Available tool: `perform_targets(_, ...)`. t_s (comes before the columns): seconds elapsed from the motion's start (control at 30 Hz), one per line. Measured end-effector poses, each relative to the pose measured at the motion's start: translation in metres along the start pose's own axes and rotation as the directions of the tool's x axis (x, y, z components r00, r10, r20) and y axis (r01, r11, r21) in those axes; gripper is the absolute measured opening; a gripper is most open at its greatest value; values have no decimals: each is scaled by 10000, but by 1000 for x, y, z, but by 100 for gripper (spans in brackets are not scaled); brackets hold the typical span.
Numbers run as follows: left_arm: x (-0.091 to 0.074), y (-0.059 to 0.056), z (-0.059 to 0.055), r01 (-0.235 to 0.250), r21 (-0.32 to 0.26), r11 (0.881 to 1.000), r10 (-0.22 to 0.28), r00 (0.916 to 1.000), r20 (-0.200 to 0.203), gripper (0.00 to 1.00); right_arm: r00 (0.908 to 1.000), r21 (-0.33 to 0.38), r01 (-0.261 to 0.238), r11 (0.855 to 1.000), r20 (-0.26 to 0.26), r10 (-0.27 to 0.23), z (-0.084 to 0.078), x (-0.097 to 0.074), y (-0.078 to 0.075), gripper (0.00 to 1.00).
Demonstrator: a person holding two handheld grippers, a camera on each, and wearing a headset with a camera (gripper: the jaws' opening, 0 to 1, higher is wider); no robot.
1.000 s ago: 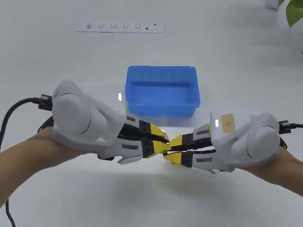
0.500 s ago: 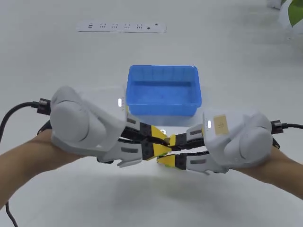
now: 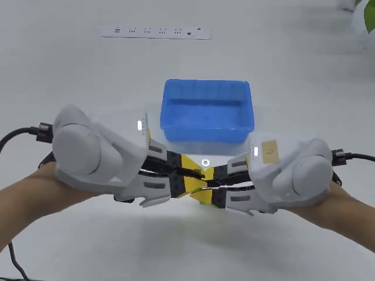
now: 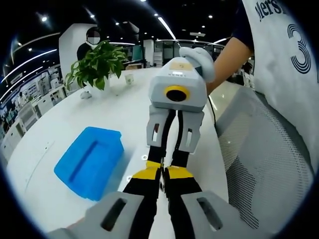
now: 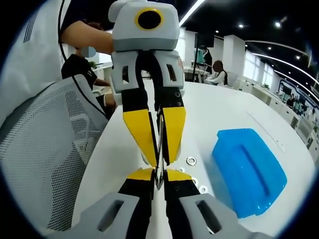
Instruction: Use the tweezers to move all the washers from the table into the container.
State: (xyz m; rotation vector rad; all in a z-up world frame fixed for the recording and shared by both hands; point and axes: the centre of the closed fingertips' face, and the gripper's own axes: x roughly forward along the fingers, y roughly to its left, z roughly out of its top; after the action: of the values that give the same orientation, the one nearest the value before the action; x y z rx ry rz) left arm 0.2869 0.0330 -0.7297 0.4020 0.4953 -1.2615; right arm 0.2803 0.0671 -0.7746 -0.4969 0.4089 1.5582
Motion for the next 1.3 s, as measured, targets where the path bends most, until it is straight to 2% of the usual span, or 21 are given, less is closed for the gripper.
perform_targets(0.23,-7,2,1,-119,-282,9995,123,9998,137,9,9998,2,8,10000,218,-8,7,0,-2,8)
perform_targets(0.5,-11,0,-1,-214,-1,9998,214,9998,32,8,9999,-258,35,9997,103,-32,8,3,-1,8)
perform_targets(0.63,-17,-3,-4,-218,85,9997,218,9997,-70,8,9999,-927,-30,9957,-129,19,11,6,1,8)
perform_targets(0.73,-21,-3,-6,-342,197,9992,344,9993,-125,8,9998,-1122,-78,9937,-209,55,15,10,1,8)
perform_targets(0.97,-32,8,-11,-842,-106,9964,842,9964,-61,8,9992,-1443,-2,9895,-402,-57,22,17,-7,9)
perform_targets(1.13,-35,17,-9,-1110,-241,9935,1110,9938,-37,8,9991,-1343,152,9908,-382,-206,25,20,-16,9)
perform_targets(1.3,-35,22,-14,-1069,-559,9927,1064,9942,-131,9,9984,-1271,219,9916,-492,-284,23,24,-22,10)
